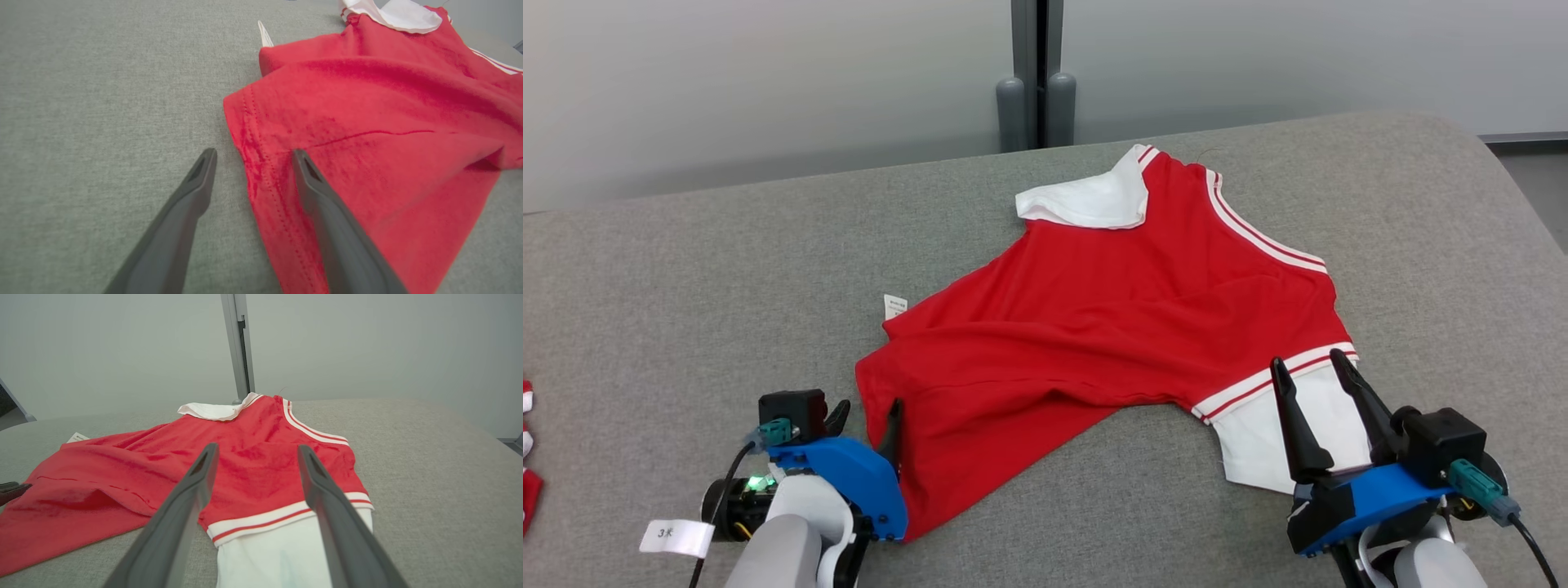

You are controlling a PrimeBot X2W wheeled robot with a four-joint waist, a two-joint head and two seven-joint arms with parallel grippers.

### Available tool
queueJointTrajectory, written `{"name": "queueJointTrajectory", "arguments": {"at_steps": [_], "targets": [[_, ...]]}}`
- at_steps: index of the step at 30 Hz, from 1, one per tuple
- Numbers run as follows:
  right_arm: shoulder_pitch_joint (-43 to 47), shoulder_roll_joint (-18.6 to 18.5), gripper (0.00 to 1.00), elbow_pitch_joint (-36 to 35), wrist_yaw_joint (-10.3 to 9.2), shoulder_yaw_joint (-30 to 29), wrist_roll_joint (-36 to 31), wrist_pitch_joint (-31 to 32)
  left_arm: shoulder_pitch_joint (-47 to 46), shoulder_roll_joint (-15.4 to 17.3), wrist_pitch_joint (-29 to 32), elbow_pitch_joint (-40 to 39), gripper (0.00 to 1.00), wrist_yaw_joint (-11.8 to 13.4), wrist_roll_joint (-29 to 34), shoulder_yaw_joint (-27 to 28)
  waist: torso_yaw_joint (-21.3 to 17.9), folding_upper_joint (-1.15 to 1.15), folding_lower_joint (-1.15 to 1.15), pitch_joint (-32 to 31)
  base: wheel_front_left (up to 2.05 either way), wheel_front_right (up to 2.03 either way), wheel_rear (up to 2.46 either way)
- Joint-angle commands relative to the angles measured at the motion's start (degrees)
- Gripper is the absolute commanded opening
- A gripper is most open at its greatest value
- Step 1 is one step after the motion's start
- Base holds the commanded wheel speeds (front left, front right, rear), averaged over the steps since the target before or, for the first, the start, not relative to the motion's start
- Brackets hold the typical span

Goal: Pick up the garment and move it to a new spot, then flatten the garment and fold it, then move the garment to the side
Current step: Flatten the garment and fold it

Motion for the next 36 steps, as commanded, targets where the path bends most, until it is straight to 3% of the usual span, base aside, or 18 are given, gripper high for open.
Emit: {"name": "queueJointTrajectory", "arguments": {"at_steps": [1, 7, 8, 9, 10, 16, 22, 30, 35, 36], "targets": [[-0.8, -0.1, 1.0, 0.2, 0.01, 0.2, 0.2, -0.3, -1.6, -0.1, 0.5, 0.8, 1.0, 0.4, -0.5, 0.4, -0.3, 0.0, 0.0, 0.1, 0.0, 0.0, 0.0], [-1.6, -0.1, 1.0, 0.7, 0.01, 0.9, 0.7, -0.9, -3.8, -0.3, 6.2, 5.5, 1.0, 1.6, -1.3, 0.1, -1.4, 0.0, 0.0, 0.8, 0.0, 0.0, 0.0], [-1.7, -0.1, 1.0, 0.8, 0.01, 0.9, 0.7, -0.9, -3.9, -0.3, 6.6, 5.9, 0.81, 1.7, -1.4, 0.0, -1.5, 0.0, 0.0, 0.9, 0.0, 0.0, 0.0], [-1.7, -0.1, 1.0, 0.9, 0.01, 0.9, 0.9, -1.1, -4.0, -0.4, 6.7, 6.1, 0.2, 1.6, -1.5, -0.1, -1.6, 0.0, 0.0, 0.9, 0.0, 0.0, 0.0], [-1.7, -0.1, 1.0, 1.0, 0.01, 0.9, 1.0, -1.2, -4.2, -0.4, 6.3, 6.0, 0.0, 1.5, -1.8, -0.1, -1.6, 0.0, 0.0, 1.0, 0.0, 0.0, 0.0], [-1.1, -0.1, 1.0, 1.3, 0.01, -0.1, 1.1, -1.3, -4.1, -0.5, 2.4, 3.8, 0.0, 0.7, -3.0, -0.4, -0.6, 0.0, 0.0, 0.7, 0.0, 0.0, 0.0], [-0.3, -0.1, 1.0, 0.9, 0.01, -1.0, 1.0, -1.0, -0.3, -0.7, -2.0, -5.3, 0.0, -0.3, -4.1, -2.8, 1.3, 0.0, 0.0, -0.2, 0.0, 0.0, 0.0], [0.9, -0.1, 1.0, 0.1, 0.01, -2.0, 0.9, -0.6, 11.2, 3.2, 4.7, -25.7, 0.0, -0.9, -4.0, -15.3, 3.7, 0.0, 0.0, -0.9, 0.0, 0.0, 0.0], [1.0, -0.1, 1.0, 0.0, 0.01, -2.1, 1.0, -0.3, 15.8, 6.2, 9.9, -31.9, 0.01, -0.8, -5.0, -21.8, 4.5, 0.0, 0.0, -1.4, 0.0, 0.0, 0.0], [1.0, -0.1, 1.0, 0.0, 0.01, -2.0, 1.1, -0.1, 16.3, 6.7, 10.9, -32.6, 0.38, -0.8, -5.3, -23.3, 4.6, 0.0, 0.0, -1.5, 0.0, 0.0, 0.0]]}}
